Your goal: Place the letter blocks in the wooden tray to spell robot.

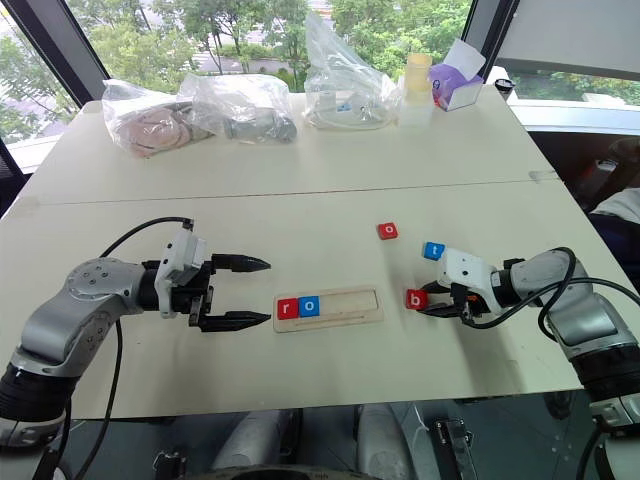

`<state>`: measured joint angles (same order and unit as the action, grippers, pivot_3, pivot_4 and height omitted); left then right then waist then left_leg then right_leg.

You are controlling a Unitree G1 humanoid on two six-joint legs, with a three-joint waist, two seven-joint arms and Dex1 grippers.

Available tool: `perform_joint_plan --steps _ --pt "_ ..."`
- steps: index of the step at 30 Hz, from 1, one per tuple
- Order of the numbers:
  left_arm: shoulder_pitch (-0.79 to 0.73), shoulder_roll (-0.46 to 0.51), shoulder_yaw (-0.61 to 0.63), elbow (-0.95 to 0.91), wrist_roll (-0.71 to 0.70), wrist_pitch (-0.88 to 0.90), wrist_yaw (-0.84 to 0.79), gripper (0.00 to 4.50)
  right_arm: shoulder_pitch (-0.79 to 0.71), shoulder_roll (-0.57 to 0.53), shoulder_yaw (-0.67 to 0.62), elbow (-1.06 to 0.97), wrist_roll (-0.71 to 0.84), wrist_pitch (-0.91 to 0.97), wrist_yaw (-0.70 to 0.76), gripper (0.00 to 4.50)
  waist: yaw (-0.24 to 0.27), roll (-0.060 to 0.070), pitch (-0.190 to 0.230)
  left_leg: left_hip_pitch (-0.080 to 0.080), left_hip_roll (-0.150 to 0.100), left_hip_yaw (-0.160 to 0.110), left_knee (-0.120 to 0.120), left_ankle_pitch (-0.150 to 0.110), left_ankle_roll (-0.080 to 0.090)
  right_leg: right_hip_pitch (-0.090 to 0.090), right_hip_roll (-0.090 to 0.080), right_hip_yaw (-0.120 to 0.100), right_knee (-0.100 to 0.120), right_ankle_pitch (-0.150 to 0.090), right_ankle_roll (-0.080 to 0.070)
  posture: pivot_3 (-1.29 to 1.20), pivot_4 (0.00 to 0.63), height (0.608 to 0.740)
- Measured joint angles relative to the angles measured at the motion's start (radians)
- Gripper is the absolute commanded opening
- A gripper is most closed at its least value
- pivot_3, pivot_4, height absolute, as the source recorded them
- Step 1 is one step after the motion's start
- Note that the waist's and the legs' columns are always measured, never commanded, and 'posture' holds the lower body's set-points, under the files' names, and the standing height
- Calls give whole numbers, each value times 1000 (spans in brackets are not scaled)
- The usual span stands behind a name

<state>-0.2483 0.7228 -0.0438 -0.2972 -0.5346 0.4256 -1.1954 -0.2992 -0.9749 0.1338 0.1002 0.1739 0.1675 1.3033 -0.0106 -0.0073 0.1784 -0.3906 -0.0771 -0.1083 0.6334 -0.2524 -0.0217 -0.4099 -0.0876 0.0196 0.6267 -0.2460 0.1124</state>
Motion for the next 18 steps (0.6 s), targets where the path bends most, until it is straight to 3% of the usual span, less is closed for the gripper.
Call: perform_joint_plan --steps 5,10,18 --pt "6 11 -2 -1 0 1 -5 4500 4 26 1 -104 8 56 -25 1102 -2 1 0 0 0 0 0 0 0 -1 0 1 1 0 0 0 150 740" --pt "25 32 -7 -5 2 -2 -27 4500 -110 55 16 -264 49 186 -21 1102 -2 1 1 0 0 0 0 0 0 -1 0 1 1 0 0 0 150 740" --pt "54 52 -18 -14 24 -28 -46 4500 -201 175 193 -327 3 284 -43 1102 1 1 0 -1 0 0 0 0 0 -2 -1 1 0 0 0 0 150 740"
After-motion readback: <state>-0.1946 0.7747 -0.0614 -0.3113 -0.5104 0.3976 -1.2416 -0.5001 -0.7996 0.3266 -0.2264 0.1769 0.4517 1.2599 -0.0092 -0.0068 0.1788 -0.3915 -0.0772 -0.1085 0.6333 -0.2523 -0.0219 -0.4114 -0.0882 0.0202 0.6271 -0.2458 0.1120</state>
